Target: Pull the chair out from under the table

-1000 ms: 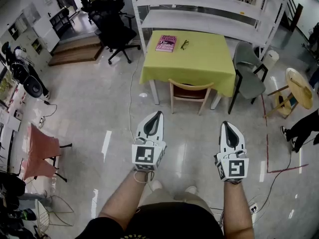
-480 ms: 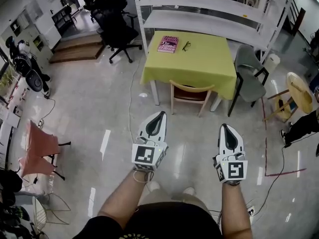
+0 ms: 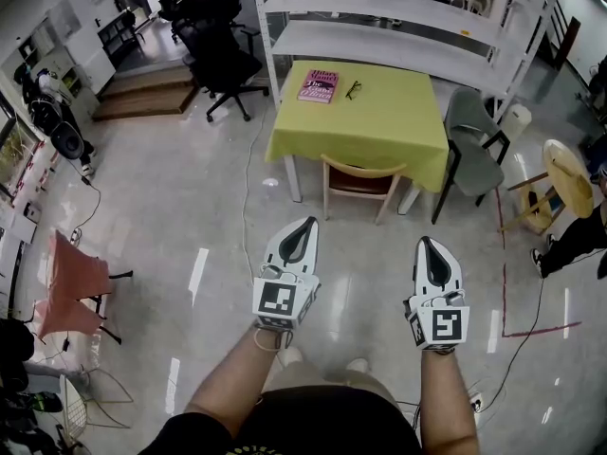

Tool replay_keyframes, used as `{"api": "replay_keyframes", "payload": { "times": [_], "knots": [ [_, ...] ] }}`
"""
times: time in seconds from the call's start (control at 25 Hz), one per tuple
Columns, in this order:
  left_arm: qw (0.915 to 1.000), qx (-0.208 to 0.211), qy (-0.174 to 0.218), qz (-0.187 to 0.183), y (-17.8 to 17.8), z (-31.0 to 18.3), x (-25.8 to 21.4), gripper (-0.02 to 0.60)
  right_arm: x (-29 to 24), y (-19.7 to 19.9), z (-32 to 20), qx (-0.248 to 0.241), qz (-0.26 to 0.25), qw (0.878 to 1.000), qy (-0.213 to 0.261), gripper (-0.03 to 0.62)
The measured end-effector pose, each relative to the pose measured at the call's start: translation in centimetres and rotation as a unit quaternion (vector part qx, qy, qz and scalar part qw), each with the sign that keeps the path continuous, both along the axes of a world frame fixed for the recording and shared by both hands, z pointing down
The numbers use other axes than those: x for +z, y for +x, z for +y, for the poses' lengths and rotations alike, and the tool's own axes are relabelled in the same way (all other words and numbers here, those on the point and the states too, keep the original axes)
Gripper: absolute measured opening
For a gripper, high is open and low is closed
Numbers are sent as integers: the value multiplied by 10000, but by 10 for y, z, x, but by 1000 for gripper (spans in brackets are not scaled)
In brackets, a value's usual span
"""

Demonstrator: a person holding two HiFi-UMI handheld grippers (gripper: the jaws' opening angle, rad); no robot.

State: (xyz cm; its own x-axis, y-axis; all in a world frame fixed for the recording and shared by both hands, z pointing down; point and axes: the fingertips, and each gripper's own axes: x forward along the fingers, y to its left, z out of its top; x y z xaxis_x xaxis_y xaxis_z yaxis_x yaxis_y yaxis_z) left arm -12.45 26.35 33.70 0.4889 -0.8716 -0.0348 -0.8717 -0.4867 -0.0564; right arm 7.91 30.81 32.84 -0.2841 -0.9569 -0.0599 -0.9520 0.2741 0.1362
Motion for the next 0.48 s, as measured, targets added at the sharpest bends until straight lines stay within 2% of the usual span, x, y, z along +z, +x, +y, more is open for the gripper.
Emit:
{"api": "replay_keyframes", "payload": {
  "times": [0.48],
  "knots": [
    [10000, 1, 9, -28, 1, -2, 1, 9, 6, 1, -4, -25, 25, 10000, -33, 6]
  ]
}}
